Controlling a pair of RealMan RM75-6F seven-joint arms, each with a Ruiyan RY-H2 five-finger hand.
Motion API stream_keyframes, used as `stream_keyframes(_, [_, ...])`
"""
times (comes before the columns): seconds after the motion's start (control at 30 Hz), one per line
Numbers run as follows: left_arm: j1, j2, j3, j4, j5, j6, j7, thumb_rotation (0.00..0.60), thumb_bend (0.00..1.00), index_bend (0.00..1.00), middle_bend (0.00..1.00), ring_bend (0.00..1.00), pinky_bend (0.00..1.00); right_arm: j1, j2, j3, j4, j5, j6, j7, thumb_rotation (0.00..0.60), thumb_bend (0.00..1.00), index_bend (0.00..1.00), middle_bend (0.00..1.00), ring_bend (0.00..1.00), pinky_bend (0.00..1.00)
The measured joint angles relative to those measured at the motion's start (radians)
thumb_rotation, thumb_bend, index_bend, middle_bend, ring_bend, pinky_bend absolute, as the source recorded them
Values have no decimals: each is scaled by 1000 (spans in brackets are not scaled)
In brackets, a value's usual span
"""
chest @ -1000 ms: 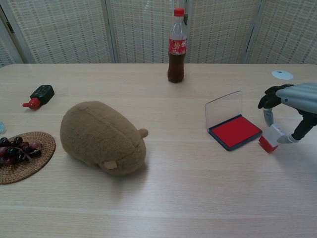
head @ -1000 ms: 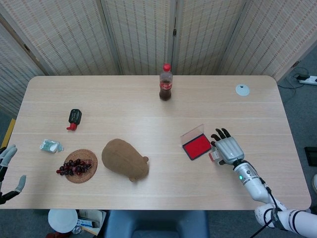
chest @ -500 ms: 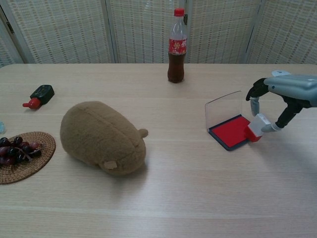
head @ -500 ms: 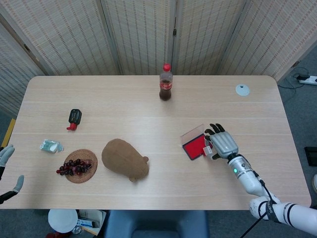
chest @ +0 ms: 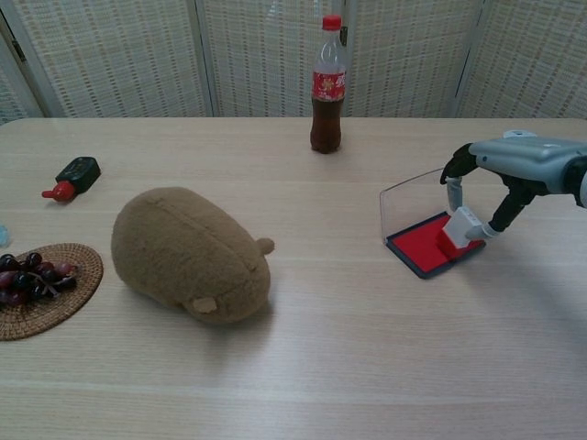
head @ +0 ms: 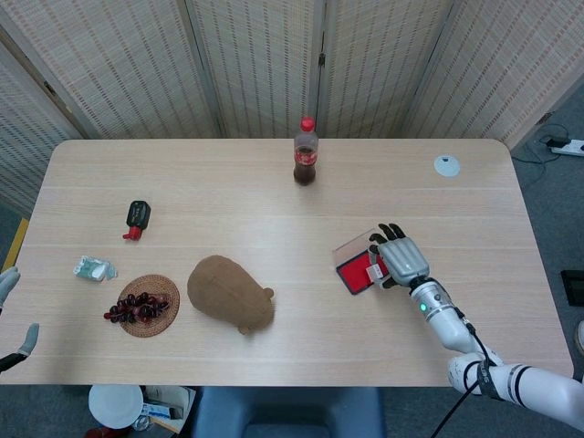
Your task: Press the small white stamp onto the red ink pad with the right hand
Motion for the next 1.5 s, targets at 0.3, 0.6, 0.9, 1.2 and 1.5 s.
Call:
stream_keyframes(0.3, [6,5,1,12,2,12,-30,600,427,0,0,0,0,26,-31,5,27,25,-8,-21,600,213,618,206,0,0])
stream_keyframes(0.6, [14,6,1,19,8,30,-45,600,427,0,0,0,0,43,-62,-6,66,53,-19,-51,600,225,621,207,0,0])
stream_keyframes(0.9, [18,7,2,24,12,40,-51,600,427,0,0,0,0,51,-72,-10,69,64,-14,-64,600,229,623,208,0,0])
stream_keyframes(1.2, [15,3,1,20,7,28,-28,600,428,0,0,0,0,29,-5,-8,-25,34,48,-57,600,229,626,208,0,0])
stream_keyframes(1.5, [6,-2,-2,10,-5,2,8,600,427,0,0,0,0,-22,106,-37,-166,-8,104,-46,600,229,627,208,0,0])
